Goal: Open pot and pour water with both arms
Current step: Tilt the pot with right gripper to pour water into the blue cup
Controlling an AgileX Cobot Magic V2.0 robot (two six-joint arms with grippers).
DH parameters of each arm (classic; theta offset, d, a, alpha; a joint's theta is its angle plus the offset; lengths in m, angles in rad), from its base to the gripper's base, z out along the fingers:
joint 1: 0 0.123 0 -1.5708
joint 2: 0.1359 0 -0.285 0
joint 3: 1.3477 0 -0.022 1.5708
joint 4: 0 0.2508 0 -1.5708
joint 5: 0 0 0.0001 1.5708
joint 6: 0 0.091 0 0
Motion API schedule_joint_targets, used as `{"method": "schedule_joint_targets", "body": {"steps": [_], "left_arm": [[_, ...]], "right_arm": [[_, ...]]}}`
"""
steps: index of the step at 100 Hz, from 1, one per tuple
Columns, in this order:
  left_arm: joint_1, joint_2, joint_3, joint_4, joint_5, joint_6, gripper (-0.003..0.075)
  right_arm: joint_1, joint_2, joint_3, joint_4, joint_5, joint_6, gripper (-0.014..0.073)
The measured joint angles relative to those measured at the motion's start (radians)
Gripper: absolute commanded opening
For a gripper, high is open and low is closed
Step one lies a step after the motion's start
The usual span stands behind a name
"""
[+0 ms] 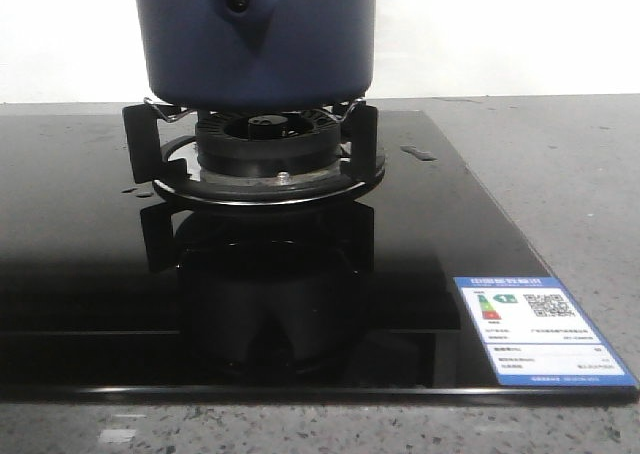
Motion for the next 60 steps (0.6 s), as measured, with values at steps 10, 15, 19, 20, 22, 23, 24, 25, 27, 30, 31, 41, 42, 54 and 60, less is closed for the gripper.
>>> {"method": "schedule_joint_targets", "body": {"steps": [10,15,19,20,22,23,24,25,27,30,31,41,42,54,60], "left_arm": [[0.000,0.000,0.000,-0.011,-0.002,0.000,0.0312],[0.000,0.000,0.000,-0.011,-0.002,0.000,0.0312],[0.000,0.000,0.000,-0.013,-0.004,0.000,0.0312],[0.000,0.000,0.000,-0.013,-0.004,0.000,0.0312],[0.000,0.000,0.000,-0.013,-0.004,0.000,0.0312],[0.000,0.000,0.000,-0.013,-0.004,0.000,0.0312],[0.000,0.000,0.000,-0.013,-0.004,0.000,0.0312],[0.000,0.000,0.000,-0.013,-0.004,0.000,0.0312],[0.000,0.000,0.000,-0.013,-0.004,0.000,0.0312],[0.000,0.000,0.000,-0.013,-0.004,0.000,0.0312],[0.000,0.000,0.000,-0.013,-0.004,0.000,0.0312],[0.000,0.000,0.000,-0.013,-0.004,0.000,0.0312],[0.000,0.000,0.000,-0.013,-0.004,0.000,0.0312],[0.000,0.000,0.000,-0.013,-0.005,0.000,0.0312],[0.000,0.000,0.000,-0.013,-0.006,0.000,0.0312]], "right_arm": [[0.021,0.038,-0.037,-0.061,0.027,0.000,0.0246],[0.027,0.054,-0.050,-0.094,0.031,0.000,0.0246],[0.033,0.064,-0.056,-0.123,0.031,0.000,0.0246],[0.035,0.069,-0.059,-0.128,0.031,0.000,0.0246],[0.035,0.071,-0.061,-0.144,0.031,0.000,0.0246],[0.037,0.075,-0.063,-0.149,0.031,0.000,0.0246],[0.037,0.076,-0.065,-0.159,0.031,0.000,0.0246],[0.039,0.080,-0.064,-0.164,0.031,0.000,0.0246],[0.039,0.085,-0.066,-0.179,0.031,0.000,0.0246],[0.039,0.090,-0.066,-0.199,0.031,0.000,0.0246],[0.039,0.090,-0.066,-0.209,0.031,0.000,0.0246],[0.039,0.111,-0.066,-0.280,0.031,0.000,0.0246],[0.039,0.111,-0.066,-0.285,0.031,0.000,0.0246],[0.039,0.132,-0.066,-0.379,0.031,0.000,0.0246],[0.039,0.140,-0.066,-0.414,0.027,0.000,0.0246]]}}
